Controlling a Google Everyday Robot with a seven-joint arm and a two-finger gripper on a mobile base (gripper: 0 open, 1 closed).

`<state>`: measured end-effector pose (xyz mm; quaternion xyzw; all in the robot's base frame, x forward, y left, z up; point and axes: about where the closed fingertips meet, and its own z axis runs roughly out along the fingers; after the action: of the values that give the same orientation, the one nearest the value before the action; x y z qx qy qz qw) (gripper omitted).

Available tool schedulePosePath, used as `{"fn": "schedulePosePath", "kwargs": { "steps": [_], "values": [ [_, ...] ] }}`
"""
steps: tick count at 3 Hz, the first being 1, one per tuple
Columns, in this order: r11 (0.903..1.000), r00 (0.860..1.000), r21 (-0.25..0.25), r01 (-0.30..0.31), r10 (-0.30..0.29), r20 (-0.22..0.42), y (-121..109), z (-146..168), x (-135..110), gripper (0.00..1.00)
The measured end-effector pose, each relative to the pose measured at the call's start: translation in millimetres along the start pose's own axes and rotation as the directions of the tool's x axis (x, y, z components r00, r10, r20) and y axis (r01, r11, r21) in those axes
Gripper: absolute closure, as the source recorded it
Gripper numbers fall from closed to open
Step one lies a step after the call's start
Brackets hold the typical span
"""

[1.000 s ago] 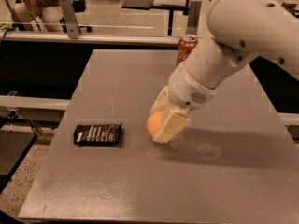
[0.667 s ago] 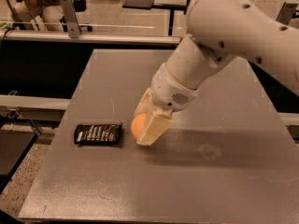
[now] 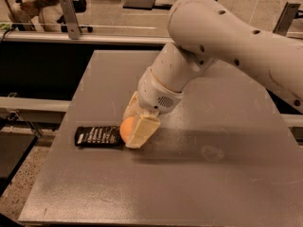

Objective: Move orange near rxbar chocolate

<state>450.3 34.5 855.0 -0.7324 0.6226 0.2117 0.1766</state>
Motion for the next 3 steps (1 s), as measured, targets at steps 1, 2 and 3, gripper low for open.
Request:
{"fn": "schedulePosePath", "kwargs": {
  "steps": [1, 2, 3],
  "values": [
    [1.0, 1.0, 0.006, -0.004, 0.004, -0.008, -4.1, -1.0, 8.1, 0.25],
    [0.9999, 1.0, 0.008, -0.01, 0.01, -0.01, -5.4, -1.9, 14.3, 0.03],
    [1.0, 0.999, 0.006, -0.002, 0.001, 0.037, -0.5, -5.4, 9.9, 0.0]
  ]
}}
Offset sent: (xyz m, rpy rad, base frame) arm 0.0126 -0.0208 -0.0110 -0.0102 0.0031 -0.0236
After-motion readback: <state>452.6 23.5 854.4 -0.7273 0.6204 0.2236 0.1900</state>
